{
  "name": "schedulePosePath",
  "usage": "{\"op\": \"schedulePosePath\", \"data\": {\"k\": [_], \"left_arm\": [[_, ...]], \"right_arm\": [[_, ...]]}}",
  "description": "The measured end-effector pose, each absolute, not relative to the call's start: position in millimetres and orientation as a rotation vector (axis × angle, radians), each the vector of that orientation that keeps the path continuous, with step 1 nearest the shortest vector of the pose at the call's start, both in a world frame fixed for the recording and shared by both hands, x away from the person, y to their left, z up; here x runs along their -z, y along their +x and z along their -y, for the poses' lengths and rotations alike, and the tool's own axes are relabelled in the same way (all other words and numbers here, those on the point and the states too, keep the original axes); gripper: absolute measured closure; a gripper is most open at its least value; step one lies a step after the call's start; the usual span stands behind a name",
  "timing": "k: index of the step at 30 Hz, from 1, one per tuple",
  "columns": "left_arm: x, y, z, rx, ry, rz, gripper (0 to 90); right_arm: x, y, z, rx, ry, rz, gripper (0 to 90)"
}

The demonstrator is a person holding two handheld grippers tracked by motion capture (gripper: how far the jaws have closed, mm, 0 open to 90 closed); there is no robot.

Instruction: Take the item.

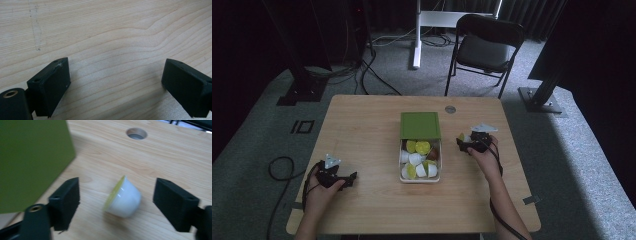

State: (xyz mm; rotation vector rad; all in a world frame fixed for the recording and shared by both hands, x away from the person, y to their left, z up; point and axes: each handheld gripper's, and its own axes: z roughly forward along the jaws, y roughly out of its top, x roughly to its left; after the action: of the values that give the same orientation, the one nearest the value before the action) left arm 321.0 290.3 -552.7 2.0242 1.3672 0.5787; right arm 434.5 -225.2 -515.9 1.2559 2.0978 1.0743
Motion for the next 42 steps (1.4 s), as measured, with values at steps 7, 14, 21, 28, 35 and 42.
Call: {"op": "schedulePosePath", "data": {"k": [7,14,21,28,35,42], "left_arm": [[552.6,321.0,-290.3,-0.579,2.024,-1.367,9.3],[552.6,321.0,-290.3,-0.579,2.024,-1.367,9.3],[552.6,321.0,-290.2,-0.579,2.024,-1.367,9.3],[552.6,321.0,-290.2,-0.579,2.024,-1.367,9.3],[552.6,321.0,-290.2,-0.579,2.024,-1.368,9.3],[552.7,321.0,-290.2,-0.579,2.024,-1.367,9.3]], "right_arm": [[514.5,415.1,220.2,-1.074,1.089,-2.228,13.9],[515.8,397.0,216.0,-1.081,1.011,-2.281,14.0],[516.7,382.2,219.3,-1.113,0.979,-2.312,14.4],[521.8,369.7,227.2,-1.117,0.946,-2.353,14.6],[528.6,357.3,240.4,-1.132,0.892,-2.407,17.7],[536.6,347.4,255.7,-1.107,0.868,-2.430,17.8]]}}
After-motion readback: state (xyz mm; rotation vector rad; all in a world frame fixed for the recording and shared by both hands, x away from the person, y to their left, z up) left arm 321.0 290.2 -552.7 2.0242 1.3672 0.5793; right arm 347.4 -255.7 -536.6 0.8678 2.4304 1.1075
